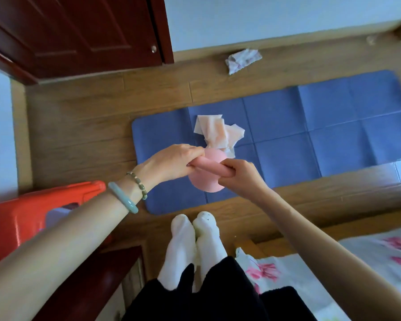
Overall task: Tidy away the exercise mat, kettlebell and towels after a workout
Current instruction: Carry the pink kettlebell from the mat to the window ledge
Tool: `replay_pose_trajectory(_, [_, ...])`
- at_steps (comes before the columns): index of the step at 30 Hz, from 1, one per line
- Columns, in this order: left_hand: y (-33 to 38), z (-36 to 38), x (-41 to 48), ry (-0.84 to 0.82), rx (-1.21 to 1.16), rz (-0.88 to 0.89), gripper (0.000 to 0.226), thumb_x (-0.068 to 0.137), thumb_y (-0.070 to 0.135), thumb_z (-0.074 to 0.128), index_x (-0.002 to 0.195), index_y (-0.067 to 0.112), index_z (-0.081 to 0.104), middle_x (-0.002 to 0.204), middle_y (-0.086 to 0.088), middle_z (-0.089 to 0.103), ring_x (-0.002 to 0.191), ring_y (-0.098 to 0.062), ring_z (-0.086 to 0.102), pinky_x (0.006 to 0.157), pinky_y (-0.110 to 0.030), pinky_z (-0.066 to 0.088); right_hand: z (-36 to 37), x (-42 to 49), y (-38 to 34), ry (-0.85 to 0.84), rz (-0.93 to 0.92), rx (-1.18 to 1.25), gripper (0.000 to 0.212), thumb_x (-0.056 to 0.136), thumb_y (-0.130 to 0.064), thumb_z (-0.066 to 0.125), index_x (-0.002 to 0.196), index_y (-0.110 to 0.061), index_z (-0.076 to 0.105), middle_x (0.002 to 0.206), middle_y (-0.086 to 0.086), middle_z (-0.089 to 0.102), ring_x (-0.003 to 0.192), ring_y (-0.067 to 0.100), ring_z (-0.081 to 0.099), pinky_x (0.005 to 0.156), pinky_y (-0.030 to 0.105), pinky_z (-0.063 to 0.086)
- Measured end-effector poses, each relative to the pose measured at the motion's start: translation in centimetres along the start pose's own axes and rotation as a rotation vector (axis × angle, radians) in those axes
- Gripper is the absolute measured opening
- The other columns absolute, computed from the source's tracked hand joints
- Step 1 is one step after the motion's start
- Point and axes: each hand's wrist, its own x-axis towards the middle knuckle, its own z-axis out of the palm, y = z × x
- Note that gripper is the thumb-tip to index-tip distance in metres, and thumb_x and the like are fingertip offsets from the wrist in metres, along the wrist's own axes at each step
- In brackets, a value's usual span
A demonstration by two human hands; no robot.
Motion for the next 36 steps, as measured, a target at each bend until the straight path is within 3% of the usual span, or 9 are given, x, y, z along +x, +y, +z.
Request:
replay_pose_trajectory(7, [12.2,-9.6,-3.6,-0.065,0.108,0.106,0.025,0.085,0.037,0.064,0.095,0.017,0.051,0.086,0.008,0.057,0.082,-0.021,0.060,0.070,-0.043,0.049,-10.3,-11.7,-5.2,0.065,-0.017,-0.043,0.022,0.072,-0.013,0.056,0.091,-0.023,0.064,0.074,-0.003,0.059,0.069,0.019,0.054,0.062,0.033,0.048])
replay_pose_trajectory(9, [15.5,-11.5,-4.2,-0.064,0.119,0.160,0.030,0.086,0.042,0.062,0.100,0.019,0.050,0.090,0.007,0.057,0.086,-0.018,0.059,0.071,-0.033,0.045,-12.6,-14.6,-5.8,0.115,-0.009,-0.055,0.022,0.070,-0.016,0.055,0.087,-0.028,0.063,0.077,-0.003,0.062,0.072,0.018,0.057,0.065,0.037,0.053])
replay_pose_trajectory(12, [19.9,-13.7,-4.4,-0.038,0.098,0.256,0.036,0.088,0.044,0.060,0.115,0.022,0.051,0.094,0.009,0.058,0.084,-0.008,0.049,0.070,-0.018,0.028,-15.8,-18.9,-6.1,0.196,0.002,-0.059,0.023,0.069,-0.016,0.056,0.086,-0.030,0.062,0.076,-0.006,0.060,0.075,0.016,0.055,0.066,0.037,0.049])
replay_pose_trajectory(16, [24.9,-15.5,-3.2,-0.070,0.118,0.387,0.023,0.088,0.046,0.058,0.090,0.025,0.049,0.082,0.010,0.061,0.074,-0.011,0.055,0.065,-0.028,0.040,-18.8,-24.2,-5.2,0.351,0.018,-0.017,0.023,0.066,-0.012,0.056,0.081,-0.028,0.062,0.069,-0.005,0.059,0.064,0.010,0.052,0.057,0.030,0.045])
replay_pose_trajectory(24, [34.7,-15.2,1.8,-0.148,0.166,0.595,0.022,0.089,0.039,0.059,0.082,0.024,0.045,0.066,0.011,0.051,0.059,-0.008,0.050,0.060,-0.033,0.043,-23.2,-30.1,1.1,0.555,0.051,0.022,0.025,0.066,-0.017,0.062,0.085,-0.031,0.067,0.069,-0.008,0.064,0.067,0.011,0.059,0.060,0.028,0.051])
replay_pose_trajectory(28, [39.3,-14.0,6.0,-0.146,0.217,0.708,0.028,0.087,0.037,0.061,0.074,0.034,0.037,0.064,0.013,0.048,0.060,-0.010,0.048,0.060,-0.036,0.044,-26.2,-31.7,5.3,0.637,0.050,0.019,0.021,0.067,-0.018,0.064,0.085,-0.028,0.069,0.066,-0.008,0.063,0.064,0.011,0.058,0.058,0.025,0.050])
replay_pose_trajectory(31, [43.7,-13.2,9.9,-0.156,0.248,0.774,0.018,0.082,0.042,0.059,0.081,0.029,0.047,0.065,0.014,0.049,0.061,-0.009,0.048,0.060,-0.032,0.043,-29.2,-33.0,8.9,0.681,0.061,0.031,0.019,0.067,-0.020,0.065,0.085,-0.027,0.069,0.063,-0.008,0.062,0.063,0.011,0.058,0.057,0.026,0.049])
replay_pose_trajectory(36, [51.4,-12.1,16.1,-0.199,0.226,0.873,0.023,0.075,0.043,0.060,0.088,0.024,0.060,0.064,0.016,0.052,0.059,-0.006,0.050,0.057,-0.020,0.038,-34.5,-35.8,14.0,0.758,0.079,0.044,0.019,0.069,-0.017,0.068,0.086,-0.025,0.071,0.060,-0.011,0.057,0.063,0.012,0.057,0.056,0.020,0.044])
